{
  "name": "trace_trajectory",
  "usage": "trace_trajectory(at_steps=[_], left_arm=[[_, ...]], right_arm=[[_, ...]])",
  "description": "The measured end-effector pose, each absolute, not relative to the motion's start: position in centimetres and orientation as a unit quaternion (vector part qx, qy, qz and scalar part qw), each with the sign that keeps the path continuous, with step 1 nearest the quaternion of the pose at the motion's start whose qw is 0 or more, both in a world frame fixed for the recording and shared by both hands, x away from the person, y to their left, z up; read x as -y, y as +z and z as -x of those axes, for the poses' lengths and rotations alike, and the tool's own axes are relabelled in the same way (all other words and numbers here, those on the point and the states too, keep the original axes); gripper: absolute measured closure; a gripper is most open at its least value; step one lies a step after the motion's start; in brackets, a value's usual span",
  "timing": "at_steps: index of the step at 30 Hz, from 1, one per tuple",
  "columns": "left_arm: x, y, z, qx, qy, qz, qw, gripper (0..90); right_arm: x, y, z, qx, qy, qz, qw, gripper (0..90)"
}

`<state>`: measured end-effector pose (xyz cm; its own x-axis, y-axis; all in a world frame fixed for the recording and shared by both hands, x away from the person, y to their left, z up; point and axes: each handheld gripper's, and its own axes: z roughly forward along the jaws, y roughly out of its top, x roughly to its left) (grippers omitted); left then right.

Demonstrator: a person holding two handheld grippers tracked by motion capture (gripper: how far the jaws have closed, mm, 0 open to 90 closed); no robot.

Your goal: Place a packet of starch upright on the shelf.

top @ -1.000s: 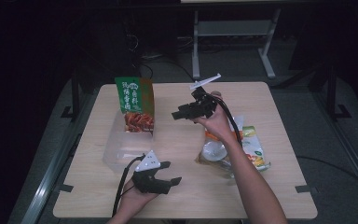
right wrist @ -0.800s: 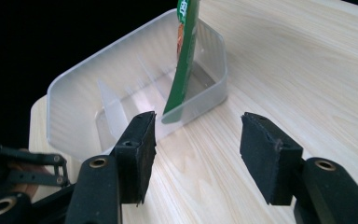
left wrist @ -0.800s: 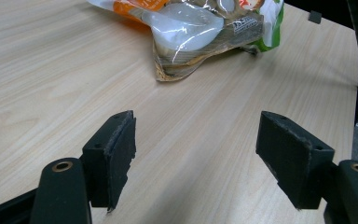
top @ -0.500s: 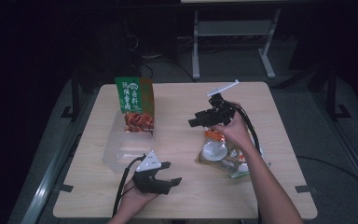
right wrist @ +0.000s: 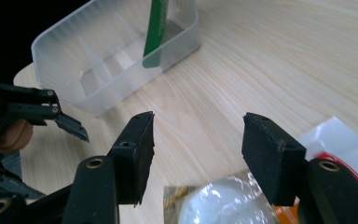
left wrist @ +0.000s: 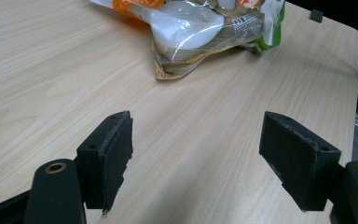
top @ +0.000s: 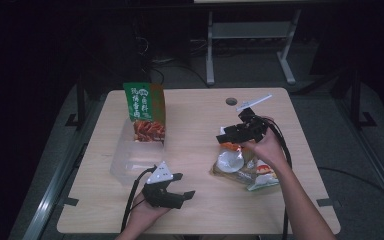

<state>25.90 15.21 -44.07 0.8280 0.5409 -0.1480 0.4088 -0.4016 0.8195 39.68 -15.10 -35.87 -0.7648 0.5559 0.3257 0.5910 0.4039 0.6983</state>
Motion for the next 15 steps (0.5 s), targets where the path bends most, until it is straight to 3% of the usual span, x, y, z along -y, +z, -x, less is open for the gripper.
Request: trace_trajectory(at_steps=[15], left_arm=[[-15.0,-43.9,-25.8,-0.284,0.073,-0.838,0.460,25.3]], right_arm=[[19.6,-37.3,-37.8,0.833,-0.393,0.389,0.005,41.6]])
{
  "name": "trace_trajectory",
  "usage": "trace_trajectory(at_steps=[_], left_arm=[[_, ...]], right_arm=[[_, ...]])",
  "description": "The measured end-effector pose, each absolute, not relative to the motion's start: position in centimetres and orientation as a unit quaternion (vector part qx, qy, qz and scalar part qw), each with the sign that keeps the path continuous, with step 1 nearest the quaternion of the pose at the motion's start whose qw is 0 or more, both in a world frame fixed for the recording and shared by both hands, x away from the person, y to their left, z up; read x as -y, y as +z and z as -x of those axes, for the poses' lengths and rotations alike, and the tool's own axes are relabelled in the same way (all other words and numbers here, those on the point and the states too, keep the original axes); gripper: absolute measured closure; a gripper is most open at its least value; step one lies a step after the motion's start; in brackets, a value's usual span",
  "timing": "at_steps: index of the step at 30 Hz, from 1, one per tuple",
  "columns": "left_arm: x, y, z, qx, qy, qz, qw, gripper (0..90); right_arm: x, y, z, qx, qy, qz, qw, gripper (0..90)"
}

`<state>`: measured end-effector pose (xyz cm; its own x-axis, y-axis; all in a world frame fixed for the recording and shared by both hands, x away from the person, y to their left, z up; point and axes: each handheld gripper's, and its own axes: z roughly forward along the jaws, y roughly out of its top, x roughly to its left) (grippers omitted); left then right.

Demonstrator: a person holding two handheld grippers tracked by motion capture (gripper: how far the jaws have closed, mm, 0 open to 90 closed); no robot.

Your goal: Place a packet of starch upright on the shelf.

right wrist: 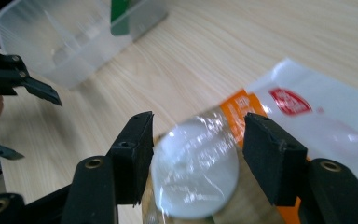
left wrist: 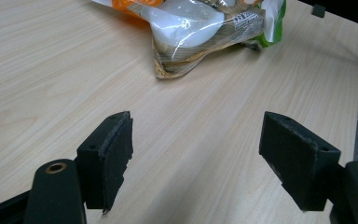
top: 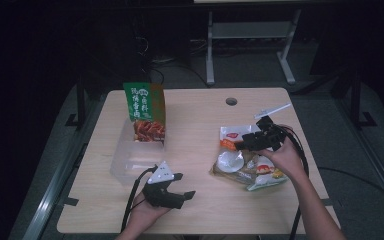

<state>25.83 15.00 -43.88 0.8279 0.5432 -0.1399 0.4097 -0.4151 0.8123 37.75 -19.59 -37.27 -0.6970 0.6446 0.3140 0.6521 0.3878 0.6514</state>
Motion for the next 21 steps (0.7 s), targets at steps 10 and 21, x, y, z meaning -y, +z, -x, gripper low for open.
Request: trace_trajectory(at_steps=[10,21], left_arm=[[-15.1,-43.8,-25.8,-0.283,0.070,-0.839,0.461,27.3],[-14.9,-43.9,-25.8,-0.279,0.071,-0.843,0.455,27.3]], right_arm=[[22.2,-38.1,-36.8,0.825,-0.385,0.415,-0.003,41.8],[24.3,-39.5,-36.4,0.813,-0.369,0.450,-0.009,41.9]])
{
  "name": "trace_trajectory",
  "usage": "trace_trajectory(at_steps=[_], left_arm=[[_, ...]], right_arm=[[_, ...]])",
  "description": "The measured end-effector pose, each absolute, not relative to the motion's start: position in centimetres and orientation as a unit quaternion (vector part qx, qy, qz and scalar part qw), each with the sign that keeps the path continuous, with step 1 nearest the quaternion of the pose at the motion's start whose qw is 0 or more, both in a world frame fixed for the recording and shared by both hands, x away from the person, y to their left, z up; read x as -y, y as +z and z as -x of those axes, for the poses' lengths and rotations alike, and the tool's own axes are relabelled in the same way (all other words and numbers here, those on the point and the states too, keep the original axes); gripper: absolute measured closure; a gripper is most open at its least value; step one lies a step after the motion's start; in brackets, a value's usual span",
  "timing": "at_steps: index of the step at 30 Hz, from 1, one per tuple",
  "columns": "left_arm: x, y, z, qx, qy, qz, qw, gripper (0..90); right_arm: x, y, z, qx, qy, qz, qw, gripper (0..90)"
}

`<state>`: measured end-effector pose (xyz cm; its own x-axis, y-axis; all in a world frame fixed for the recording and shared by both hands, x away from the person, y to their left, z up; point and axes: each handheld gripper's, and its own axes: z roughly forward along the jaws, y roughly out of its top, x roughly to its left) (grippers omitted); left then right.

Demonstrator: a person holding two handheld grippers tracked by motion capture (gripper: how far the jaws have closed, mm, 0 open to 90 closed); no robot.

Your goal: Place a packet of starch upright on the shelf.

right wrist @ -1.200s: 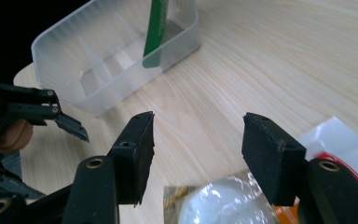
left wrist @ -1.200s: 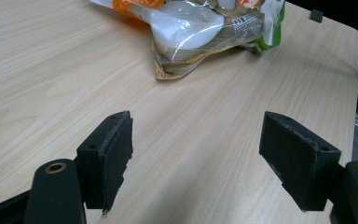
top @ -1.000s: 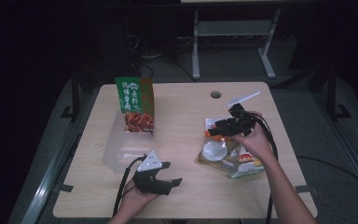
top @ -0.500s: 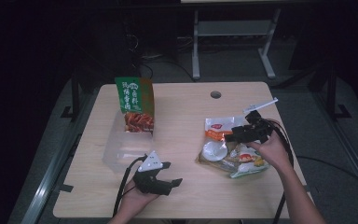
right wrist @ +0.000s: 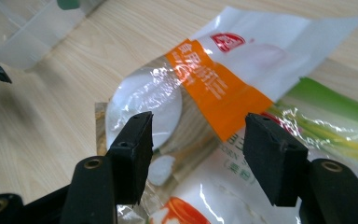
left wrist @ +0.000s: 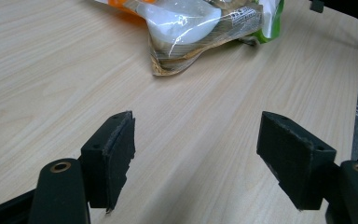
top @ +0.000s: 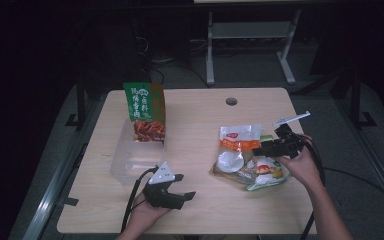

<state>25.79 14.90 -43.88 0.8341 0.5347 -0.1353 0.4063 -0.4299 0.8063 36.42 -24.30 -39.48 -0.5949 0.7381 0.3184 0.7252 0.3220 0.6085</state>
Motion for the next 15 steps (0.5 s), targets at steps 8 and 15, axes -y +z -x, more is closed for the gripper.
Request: trace_trajectory(at_steps=[8,15], left_arm=[[-14.7,-44.0,-25.7,-0.278,0.070,-0.844,0.453,27.3],[-14.7,-44.0,-25.8,-0.279,0.069,-0.844,0.452,27.3]], right_arm=[[24.9,-40.9,-36.9,-0.807,0.363,-0.466,-0.003,42.3],[24.2,-42.0,-37.9,-0.804,0.365,-0.469,-0.022,48.1]])
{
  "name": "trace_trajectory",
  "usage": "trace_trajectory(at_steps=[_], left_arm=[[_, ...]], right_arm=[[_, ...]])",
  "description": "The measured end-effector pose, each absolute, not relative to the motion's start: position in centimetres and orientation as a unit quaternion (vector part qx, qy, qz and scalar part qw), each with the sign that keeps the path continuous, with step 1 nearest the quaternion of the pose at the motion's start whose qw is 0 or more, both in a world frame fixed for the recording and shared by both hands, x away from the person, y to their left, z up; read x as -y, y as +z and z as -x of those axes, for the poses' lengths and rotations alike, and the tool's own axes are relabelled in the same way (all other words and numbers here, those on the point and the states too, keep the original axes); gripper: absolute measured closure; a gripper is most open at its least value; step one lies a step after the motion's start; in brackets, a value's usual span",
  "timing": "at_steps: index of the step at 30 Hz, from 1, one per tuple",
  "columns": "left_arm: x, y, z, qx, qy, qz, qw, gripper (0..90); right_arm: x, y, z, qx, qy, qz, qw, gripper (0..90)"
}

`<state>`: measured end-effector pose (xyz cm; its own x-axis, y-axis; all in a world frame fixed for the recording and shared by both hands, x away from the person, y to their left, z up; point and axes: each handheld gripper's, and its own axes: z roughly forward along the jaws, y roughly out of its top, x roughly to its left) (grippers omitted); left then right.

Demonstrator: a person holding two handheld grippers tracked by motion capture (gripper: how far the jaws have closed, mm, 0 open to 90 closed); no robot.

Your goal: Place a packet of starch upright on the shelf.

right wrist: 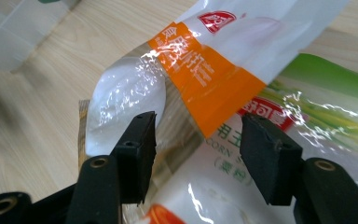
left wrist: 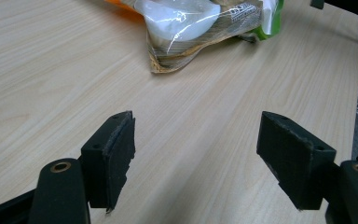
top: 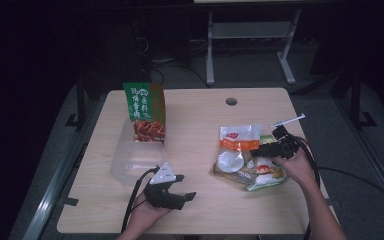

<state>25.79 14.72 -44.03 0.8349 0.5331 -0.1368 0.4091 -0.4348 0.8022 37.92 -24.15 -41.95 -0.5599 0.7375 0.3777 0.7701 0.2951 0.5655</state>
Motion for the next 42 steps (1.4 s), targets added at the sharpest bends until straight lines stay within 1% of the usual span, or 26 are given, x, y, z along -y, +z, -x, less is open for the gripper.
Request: trace_trajectory(at_steps=[5,6,8,10,12,15,25,33,37,42], left_arm=[[-14.7,-44.1,-25.8,-0.278,0.068,-0.845,0.452,27.4],[-14.8,-44.1,-25.8,-0.278,0.068,-0.845,0.451,27.4],[-14.8,-44.1,-25.9,-0.279,0.068,-0.844,0.453,27.4],[-14.8,-44.0,-25.9,-0.280,0.067,-0.844,0.453,27.4],[-14.9,-44.1,-25.9,-0.281,0.066,-0.843,0.454,27.4],[-14.9,-44.1,-26.0,-0.282,0.065,-0.842,0.455,27.4],[-14.9,-44.0,-26.1,-0.277,0.065,-0.844,0.456,27.4],[-14.6,-44.2,-26.2,-0.279,0.052,-0.841,0.460,27.4],[-14.5,-44.3,-26.3,-0.277,0.047,-0.841,0.462,27.5],[-14.6,-44.3,-26.4,-0.280,0.043,-0.836,0.469,28.3]], right_arm=[[23.4,-42.7,-38.8,0.799,-0.371,0.473,0.032,56.7],[23.2,-42.8,-38.9,0.797,-0.369,0.477,0.037,59.3],[22.9,-43.0,-39.1,0.799,-0.368,0.475,0.033,64.4],[22.7,-43.1,-39.2,0.797,-0.369,0.477,0.036,71.4],[22.6,-43.0,-39.2,0.796,-0.378,0.471,0.044,80.2],[22.3,-42.7,-38.9,0.800,-0.378,0.463,0.045,88.3],[21.0,-40.3,-36.6,0.804,-0.423,0.416,0.023,90.0],[19.4,-38.1,-34.2,0.811,-0.460,0.361,0.002,90.0],[18.1,-37.4,-33.3,0.820,-0.465,0.333,-0.013,90.0],[17.0,-37.0,-32.5,0.823,-0.477,0.308,-0.014,90.0]])
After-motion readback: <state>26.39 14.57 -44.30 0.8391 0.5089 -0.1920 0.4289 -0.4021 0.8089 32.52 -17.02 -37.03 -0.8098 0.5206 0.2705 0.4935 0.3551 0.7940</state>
